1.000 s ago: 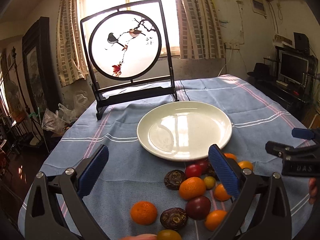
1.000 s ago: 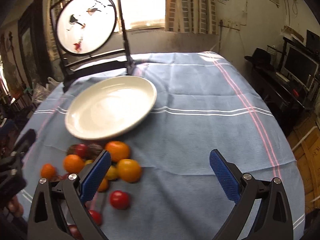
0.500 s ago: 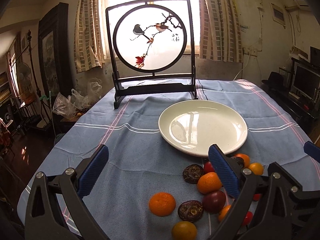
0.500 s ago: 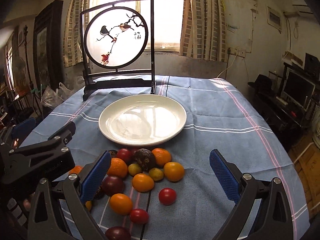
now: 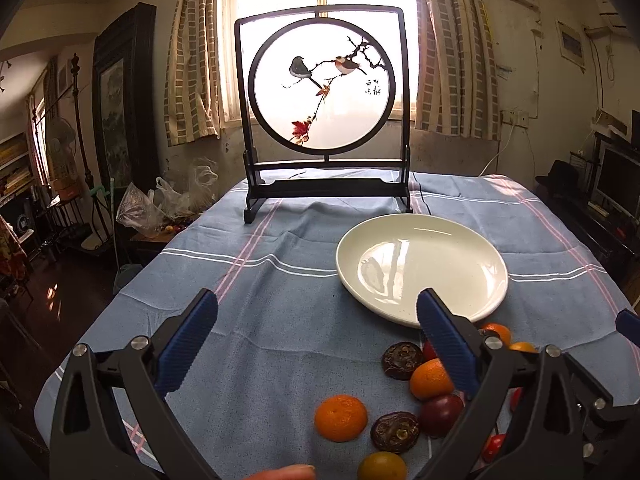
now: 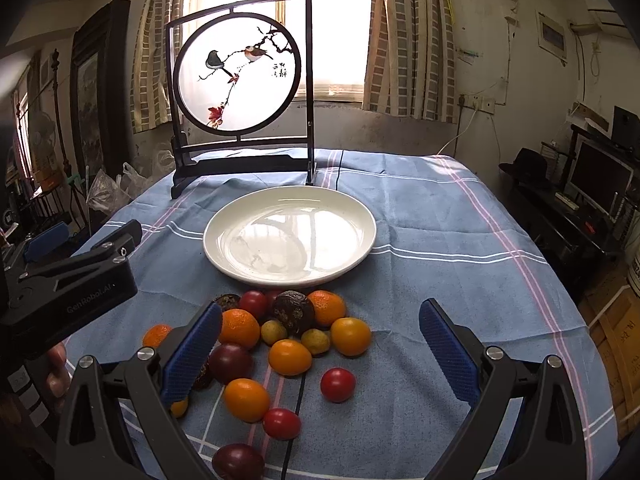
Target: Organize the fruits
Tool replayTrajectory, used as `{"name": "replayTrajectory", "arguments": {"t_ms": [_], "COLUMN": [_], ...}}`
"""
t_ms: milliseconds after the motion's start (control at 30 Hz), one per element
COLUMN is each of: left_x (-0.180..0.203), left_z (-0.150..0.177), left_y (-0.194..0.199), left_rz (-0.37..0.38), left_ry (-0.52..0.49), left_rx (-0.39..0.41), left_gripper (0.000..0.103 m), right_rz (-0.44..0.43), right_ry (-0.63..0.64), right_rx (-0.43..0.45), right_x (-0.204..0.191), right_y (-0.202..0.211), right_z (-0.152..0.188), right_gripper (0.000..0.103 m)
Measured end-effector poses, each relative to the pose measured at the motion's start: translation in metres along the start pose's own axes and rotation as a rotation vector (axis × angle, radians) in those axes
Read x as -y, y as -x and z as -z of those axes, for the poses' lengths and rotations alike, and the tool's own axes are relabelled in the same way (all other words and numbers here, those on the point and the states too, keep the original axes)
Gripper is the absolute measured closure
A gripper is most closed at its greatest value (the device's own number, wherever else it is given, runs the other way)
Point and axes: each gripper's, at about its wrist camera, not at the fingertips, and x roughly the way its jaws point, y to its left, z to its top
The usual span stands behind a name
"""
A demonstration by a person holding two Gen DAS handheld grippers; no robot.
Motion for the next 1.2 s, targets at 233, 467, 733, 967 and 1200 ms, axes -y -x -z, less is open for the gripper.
{"name": "replayTrajectory", "arguments": {"t_ms": [233, 467, 733, 967, 1200], "left_x": [0.000, -0.005, -0.005, -0.005, -0.005], "left_z": [-0.001, -0.003, -0.006, -0.005, -0.004], "left_y": [0.002, 0.002, 0.000, -0.001, -0.004], "left_rz": [0.023, -0.014, 0.008, 0.014, 0.096], "left_ry": [-0.003, 0.014, -0.002, -0.006, 0.003], "left_rx": [0.022, 0.053, 0.022, 0.009, -0.008], "left_gripper": [0.005, 0.005, 0.005, 0.005, 0.005], "right_rz": [-0.129, -0.049, -0.118, -0.111, -0.230], "right_ry": [-0.001, 0.027, 0.015, 0.003, -0.077], "right_rx": [-0.067, -0.018, -0.049, -0.026, 0.021], "right_x": [-0.005, -0.005, -0.005, -0.002, 0.012], "right_y": [-0.008, -0.007, -0.010, -0.008, -0.007], "right_z": [0.001, -0.001, -0.003, 0.000, 0.000], "right_gripper": [0.004, 0.004, 0.004, 0.004, 0.004]}}
